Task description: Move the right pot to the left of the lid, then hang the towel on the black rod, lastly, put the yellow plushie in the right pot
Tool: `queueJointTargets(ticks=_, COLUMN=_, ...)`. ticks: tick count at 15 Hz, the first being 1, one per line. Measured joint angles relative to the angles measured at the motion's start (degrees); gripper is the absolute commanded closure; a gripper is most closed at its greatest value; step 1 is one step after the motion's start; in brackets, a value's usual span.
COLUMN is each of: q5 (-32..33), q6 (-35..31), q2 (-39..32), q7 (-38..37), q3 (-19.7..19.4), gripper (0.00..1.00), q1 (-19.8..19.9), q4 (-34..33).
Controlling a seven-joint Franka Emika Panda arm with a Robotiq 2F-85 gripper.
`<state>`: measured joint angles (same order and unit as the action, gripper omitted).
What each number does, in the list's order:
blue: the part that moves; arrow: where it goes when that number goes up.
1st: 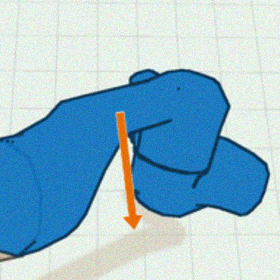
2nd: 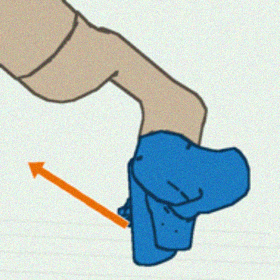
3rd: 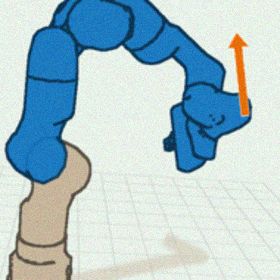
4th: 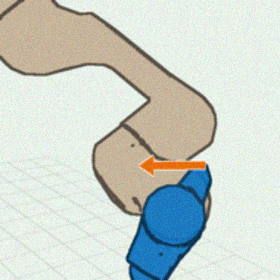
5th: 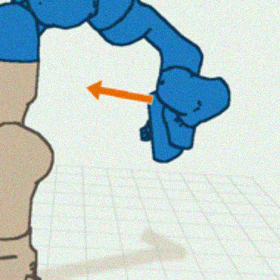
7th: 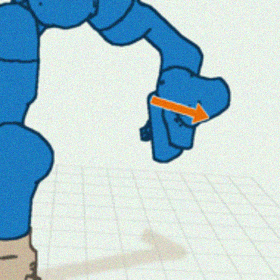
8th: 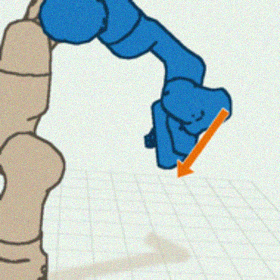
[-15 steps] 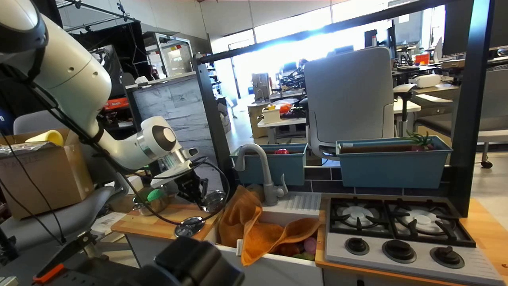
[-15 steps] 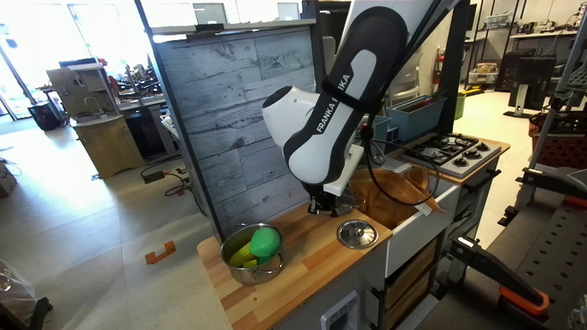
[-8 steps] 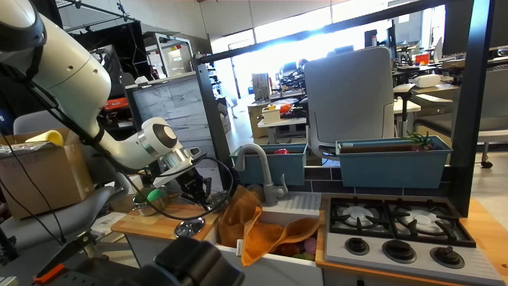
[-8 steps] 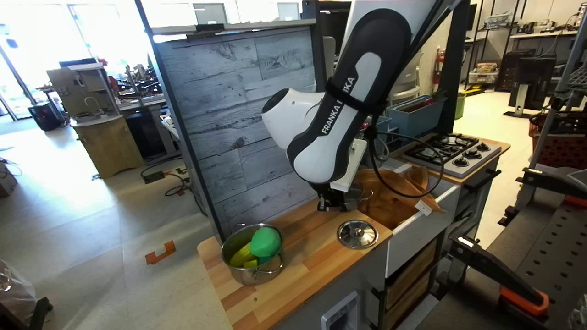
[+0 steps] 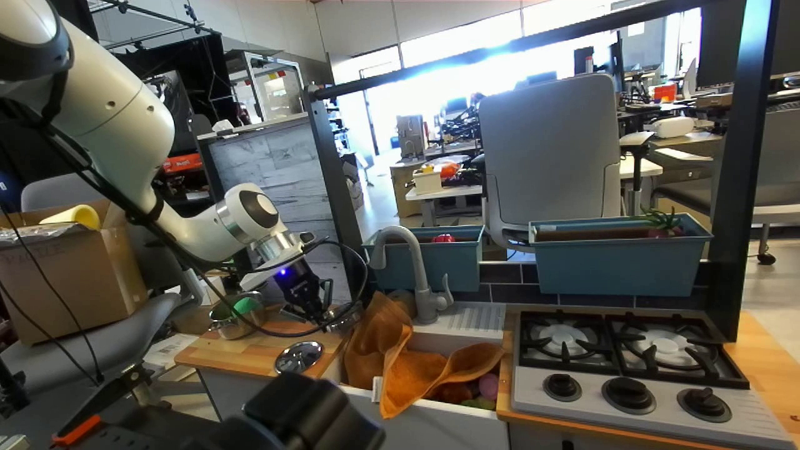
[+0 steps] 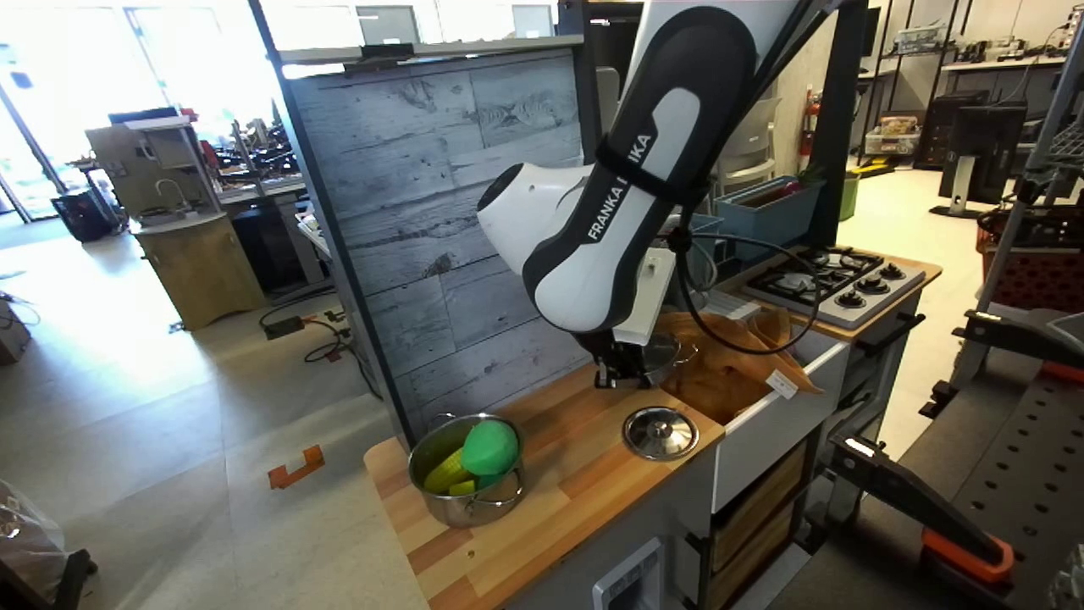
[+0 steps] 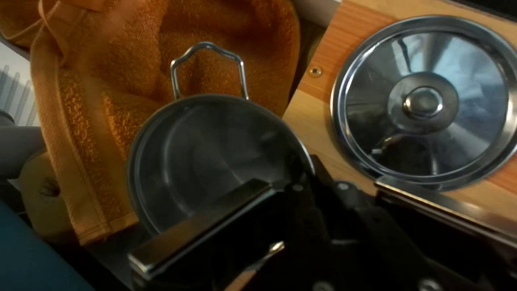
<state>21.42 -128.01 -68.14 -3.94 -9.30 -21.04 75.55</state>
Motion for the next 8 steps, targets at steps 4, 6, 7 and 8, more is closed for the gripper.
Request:
queueJointTargets(ticks=4, q5=3.74, q6=0.95, q2=-0.01, q7=4.32, q3=0.03, gripper=0.98, q1=-0.37, q4=-0.67)
queueJointTargets(ticks=6, q5=4.6, q6=0.85, q2=-0.03, q7=5.13, q3=0.17, gripper=0.98, q1=-0.3, q4=-0.6)
queueJointTargets(ticks=7, q5=4.62, q6=0.62, q2=-0.03, q7=5.33, q3=0.44, gripper=0.98, q1=-0.03, q4=-0.6)
queueJointTargets(ticks=8, q5=4.64, q6=-0.64, q2=0.6, q7=5.35, q3=0.76, gripper=0.98, q1=0.08, q4=0.7)
